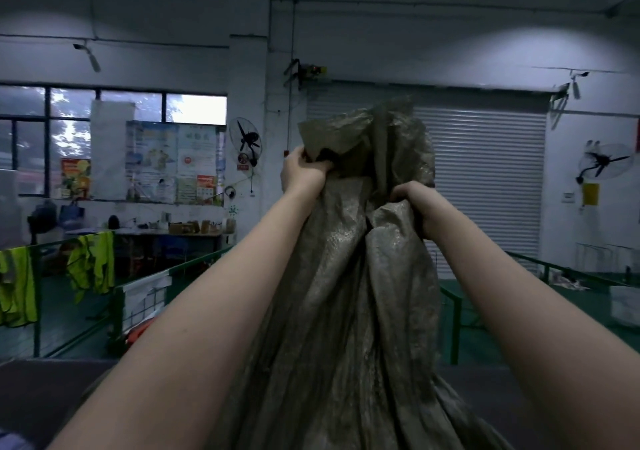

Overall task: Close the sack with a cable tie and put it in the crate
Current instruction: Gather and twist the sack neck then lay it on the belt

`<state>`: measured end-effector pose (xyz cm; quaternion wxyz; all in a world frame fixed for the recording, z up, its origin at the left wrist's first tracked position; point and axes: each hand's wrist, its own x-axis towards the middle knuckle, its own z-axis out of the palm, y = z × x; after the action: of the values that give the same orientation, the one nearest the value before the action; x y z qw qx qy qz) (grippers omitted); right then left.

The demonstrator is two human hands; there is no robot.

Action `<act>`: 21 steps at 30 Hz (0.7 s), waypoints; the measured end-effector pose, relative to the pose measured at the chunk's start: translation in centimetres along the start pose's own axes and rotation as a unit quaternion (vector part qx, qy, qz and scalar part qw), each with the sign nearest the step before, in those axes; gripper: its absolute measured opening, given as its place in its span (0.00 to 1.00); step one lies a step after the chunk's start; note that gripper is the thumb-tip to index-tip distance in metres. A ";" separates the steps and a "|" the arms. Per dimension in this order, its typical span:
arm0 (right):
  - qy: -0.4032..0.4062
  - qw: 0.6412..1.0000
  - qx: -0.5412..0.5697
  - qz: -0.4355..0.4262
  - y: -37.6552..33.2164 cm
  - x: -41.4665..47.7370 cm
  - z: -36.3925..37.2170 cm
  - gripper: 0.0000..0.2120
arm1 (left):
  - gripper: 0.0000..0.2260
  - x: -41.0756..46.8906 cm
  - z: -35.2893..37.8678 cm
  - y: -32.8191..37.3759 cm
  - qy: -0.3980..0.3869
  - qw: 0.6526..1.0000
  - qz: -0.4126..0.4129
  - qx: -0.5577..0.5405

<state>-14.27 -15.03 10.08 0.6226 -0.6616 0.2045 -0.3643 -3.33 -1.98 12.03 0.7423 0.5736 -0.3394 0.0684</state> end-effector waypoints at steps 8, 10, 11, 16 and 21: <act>-0.268 0.957 0.086 -0.068 0.1 -3.2 1.8 0.07 | 0.06 -0.9 3.3 2.1 -0.162 0.986 -0.012 -0.023; -0.197 0.974 0.084 -0.076 0.7 -2.3 2.4 0.11 | 0.04 -1.5 2.6 2.0 -0.163 0.982 -0.052 -0.077; -0.172 0.978 0.090 -0.077 1.0 -1.8 2.5 0.16 | 0.06 -1.5 2.2 1.8 -0.166 0.978 -0.058 -0.108; -0.029 0.991 0.131 -0.020 2.2 0.1 2.0 0.06 | 0.18 -1.3 0.2 0.6 -0.136 0.980 -0.005 -0.144; -0.049 0.990 0.130 0.013 2.8 -0.1 1.4 0.12 | 0.29 -1.3 -1.7 -2.9 -0.130 0.988 -0.074 0.049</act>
<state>-12.75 -14.43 7.39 0.7174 -0.5894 0.1335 -0.3466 -2.21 -1.02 8.73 0.6657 0.6372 -0.3857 -0.0452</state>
